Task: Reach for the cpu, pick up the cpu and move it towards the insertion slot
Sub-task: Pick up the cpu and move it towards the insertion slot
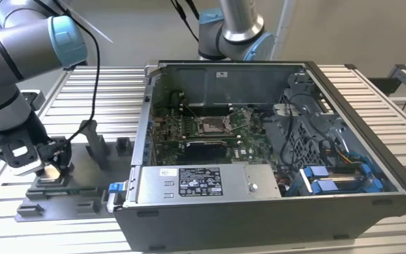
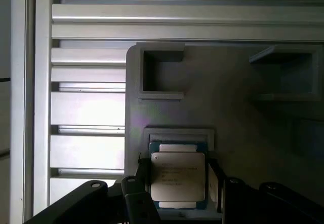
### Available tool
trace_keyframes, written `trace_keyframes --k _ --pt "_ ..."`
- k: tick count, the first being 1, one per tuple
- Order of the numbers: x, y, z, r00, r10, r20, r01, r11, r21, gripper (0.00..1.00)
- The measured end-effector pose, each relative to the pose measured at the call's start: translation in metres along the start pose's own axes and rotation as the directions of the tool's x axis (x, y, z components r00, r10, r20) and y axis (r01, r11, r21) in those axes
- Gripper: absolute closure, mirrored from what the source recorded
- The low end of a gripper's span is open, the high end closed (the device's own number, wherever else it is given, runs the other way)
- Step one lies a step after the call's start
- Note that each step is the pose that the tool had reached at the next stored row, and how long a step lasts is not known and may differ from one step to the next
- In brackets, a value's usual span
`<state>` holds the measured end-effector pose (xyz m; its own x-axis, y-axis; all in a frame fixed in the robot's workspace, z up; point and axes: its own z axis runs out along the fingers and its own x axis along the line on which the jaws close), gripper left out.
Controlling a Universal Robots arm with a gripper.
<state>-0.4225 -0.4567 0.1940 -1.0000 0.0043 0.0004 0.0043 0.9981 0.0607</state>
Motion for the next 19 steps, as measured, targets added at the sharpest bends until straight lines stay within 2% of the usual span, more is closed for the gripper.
trace_keyframes --k 19 --pt "0.0 0.0009 -0.0152 1.0 0.0 0.0001 0.0 1.0 0.0 1.0"
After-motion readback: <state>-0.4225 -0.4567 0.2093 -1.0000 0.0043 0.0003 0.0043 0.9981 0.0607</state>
